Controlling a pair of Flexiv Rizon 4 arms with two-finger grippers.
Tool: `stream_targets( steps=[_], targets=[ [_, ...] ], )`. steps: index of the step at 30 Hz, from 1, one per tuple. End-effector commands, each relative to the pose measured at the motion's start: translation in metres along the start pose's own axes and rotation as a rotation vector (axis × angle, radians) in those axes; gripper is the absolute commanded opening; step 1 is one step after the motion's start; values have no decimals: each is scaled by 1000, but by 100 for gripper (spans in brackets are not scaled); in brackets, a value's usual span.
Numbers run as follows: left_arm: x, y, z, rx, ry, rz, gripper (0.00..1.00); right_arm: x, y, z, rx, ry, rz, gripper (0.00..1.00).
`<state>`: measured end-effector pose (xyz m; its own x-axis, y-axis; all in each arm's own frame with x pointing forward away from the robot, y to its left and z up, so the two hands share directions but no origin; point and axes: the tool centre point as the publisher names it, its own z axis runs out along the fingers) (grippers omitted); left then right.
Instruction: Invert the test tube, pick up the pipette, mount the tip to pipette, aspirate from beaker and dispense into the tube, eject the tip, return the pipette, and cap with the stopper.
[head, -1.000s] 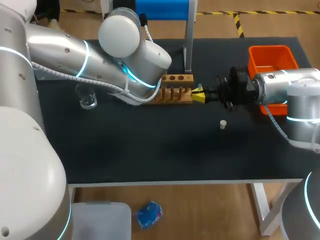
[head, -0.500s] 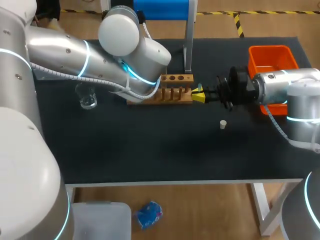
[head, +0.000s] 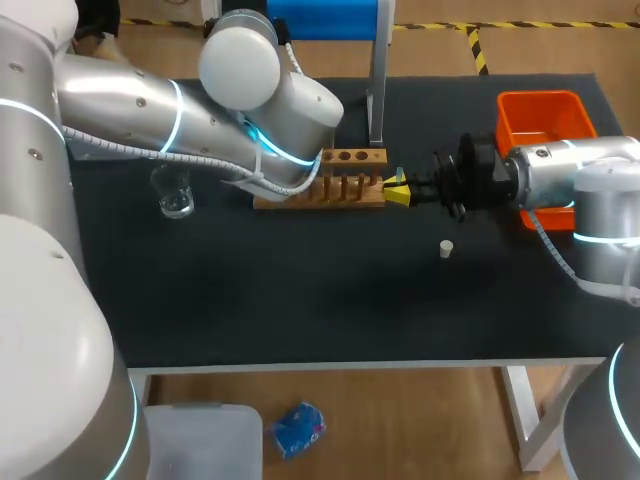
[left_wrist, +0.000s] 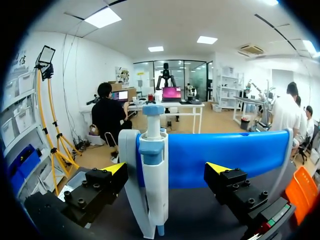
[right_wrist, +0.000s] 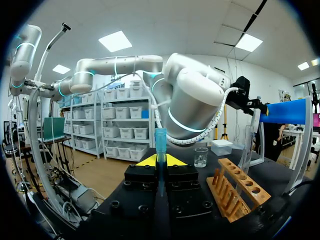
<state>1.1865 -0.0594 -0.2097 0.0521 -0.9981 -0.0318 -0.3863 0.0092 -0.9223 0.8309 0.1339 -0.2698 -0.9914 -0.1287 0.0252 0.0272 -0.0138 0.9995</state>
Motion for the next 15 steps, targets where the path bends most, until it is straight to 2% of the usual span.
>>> stream_targets(
  steps=[1,14,15],
  targets=[
    [1,0,5,-2,-2,-1,100,1,0,0,0,-2,-1,0],
    [-3,1,6,4,-12,-15,100,1,0,0,0,-2,-1,0],
    [-3,1,5,5,-13,-18,49,1,0,0,0,-2,-1,0]
  ],
)
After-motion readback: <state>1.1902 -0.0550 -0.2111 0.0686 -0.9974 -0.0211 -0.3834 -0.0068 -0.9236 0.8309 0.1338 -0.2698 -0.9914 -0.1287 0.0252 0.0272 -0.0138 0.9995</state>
